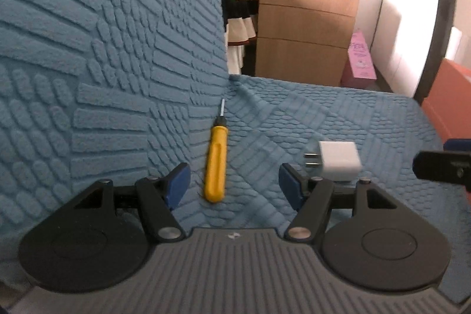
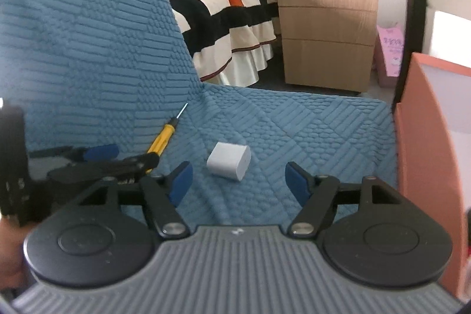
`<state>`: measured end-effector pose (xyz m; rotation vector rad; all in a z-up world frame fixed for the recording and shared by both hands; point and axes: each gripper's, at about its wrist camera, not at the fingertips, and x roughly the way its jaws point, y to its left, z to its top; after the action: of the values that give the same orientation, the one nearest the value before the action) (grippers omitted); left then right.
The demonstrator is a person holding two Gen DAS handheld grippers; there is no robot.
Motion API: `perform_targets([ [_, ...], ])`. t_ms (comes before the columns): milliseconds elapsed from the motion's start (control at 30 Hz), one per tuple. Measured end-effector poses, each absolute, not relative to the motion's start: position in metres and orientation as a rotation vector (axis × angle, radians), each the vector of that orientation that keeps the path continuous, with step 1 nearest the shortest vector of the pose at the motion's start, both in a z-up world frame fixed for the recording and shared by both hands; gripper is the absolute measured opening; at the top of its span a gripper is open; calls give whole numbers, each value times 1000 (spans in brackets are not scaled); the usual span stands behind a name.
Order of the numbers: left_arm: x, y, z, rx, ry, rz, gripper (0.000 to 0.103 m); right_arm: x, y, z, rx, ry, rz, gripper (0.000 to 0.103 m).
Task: Organize rigid objects
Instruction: 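Grasp the second white charger with the right tool while left tool grasps the yellow screwdriver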
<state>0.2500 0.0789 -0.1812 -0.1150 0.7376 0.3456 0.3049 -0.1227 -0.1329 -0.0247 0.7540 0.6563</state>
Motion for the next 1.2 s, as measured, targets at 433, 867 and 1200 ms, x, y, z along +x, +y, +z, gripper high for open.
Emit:
perform_targets([
  [433,279,98,-212,-122,841,349,53,354,-74,-187,-19,835,738,71],
  [867,285,100,-222,-159,861,356,26,355,-76,-201,32,861,741,51],
  [1200,272,87,-209,-188,854,326,21,335,-99,-191,11,852,649,49],
])
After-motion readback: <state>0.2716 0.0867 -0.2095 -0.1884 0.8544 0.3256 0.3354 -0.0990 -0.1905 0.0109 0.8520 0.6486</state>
